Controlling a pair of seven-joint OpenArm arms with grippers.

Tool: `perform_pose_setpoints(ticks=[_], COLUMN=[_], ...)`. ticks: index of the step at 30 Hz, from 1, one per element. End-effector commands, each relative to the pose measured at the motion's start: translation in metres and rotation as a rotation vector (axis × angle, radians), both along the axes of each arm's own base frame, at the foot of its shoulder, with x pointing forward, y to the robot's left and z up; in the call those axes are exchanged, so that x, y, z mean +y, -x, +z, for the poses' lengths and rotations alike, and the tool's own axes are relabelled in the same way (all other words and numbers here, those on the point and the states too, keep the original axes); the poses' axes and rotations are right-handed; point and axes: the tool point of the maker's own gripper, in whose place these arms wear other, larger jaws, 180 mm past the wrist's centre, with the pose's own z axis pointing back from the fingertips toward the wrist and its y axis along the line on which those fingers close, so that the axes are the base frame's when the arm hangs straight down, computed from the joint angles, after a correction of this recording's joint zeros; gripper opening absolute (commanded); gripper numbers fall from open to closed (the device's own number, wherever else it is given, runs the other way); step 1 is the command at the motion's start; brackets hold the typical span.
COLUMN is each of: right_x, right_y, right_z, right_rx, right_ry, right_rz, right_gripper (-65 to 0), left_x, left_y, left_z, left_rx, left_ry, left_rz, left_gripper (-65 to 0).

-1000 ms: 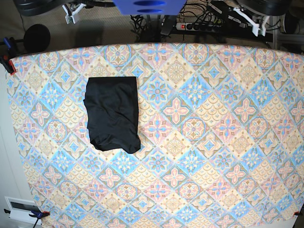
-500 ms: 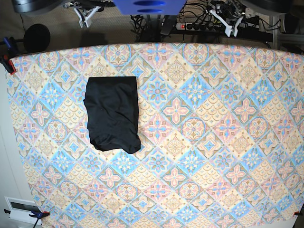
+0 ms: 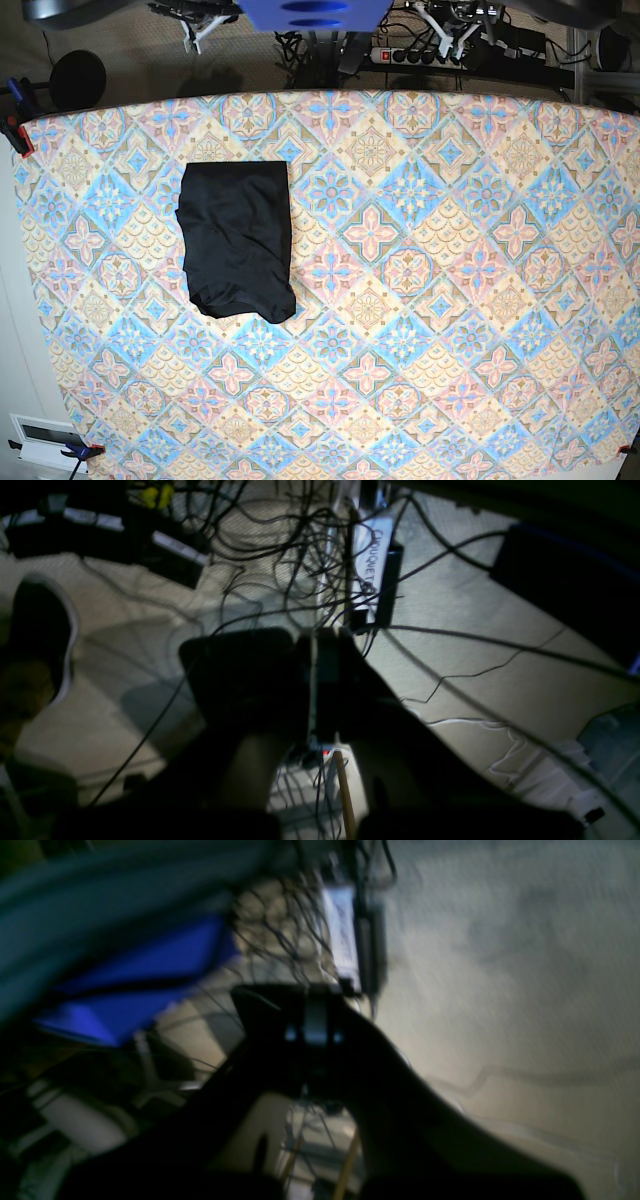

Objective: Layout the t-shirt on the table in an organized manner, then fold the t-shirt properly

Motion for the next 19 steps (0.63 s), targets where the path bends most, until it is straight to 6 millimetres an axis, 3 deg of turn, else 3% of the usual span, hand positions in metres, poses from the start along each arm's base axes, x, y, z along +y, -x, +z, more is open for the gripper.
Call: perform_pose_setpoints(ticks=[1,4,8,12,14,19], right_x=[-0.009,-0.023,-0.023,-0.082,-0.096,-0.099], right_y=[-0.001,0.004,0.020,-0.001,-0.002,-0.003], right_z=[-0.001,-0.006,-0.008,-0.005,-0.004,-0.004], right_rx=[-0.005,0.007,0.048,0.029,0.036,0.037], right_ry=[0.030,0.118,0.124,0.252,0.297,0.306], right_rz=[-0.014,-0.040,-0.050,-0.039,-0.042,-0.040], right_gripper=[-65.0,-65.0,-65.0,-65.0,-65.0,-65.0], left_x=[-0.003,-0.017,-0.028,-0.033,-0.033,-0.033], left_y=[0.001,-0.005,-0.010,-0.020,-0.022,-0.023], left_z=[-0.001,-0.004,-0.005,-0.005,-0.005,-0.005], left_rx=[0.002,0.006,-0.004,-0.020,-0.023,-0.025], left_ry=[0.006,0.024,0.042,0.051,0.050,0.052], left_rz=[-0.003,-0.017,-0.008,-0.006,0.000,0.006], left_gripper=[-64.7,-64.7,-64.6,-64.5,-64.5,-64.5])
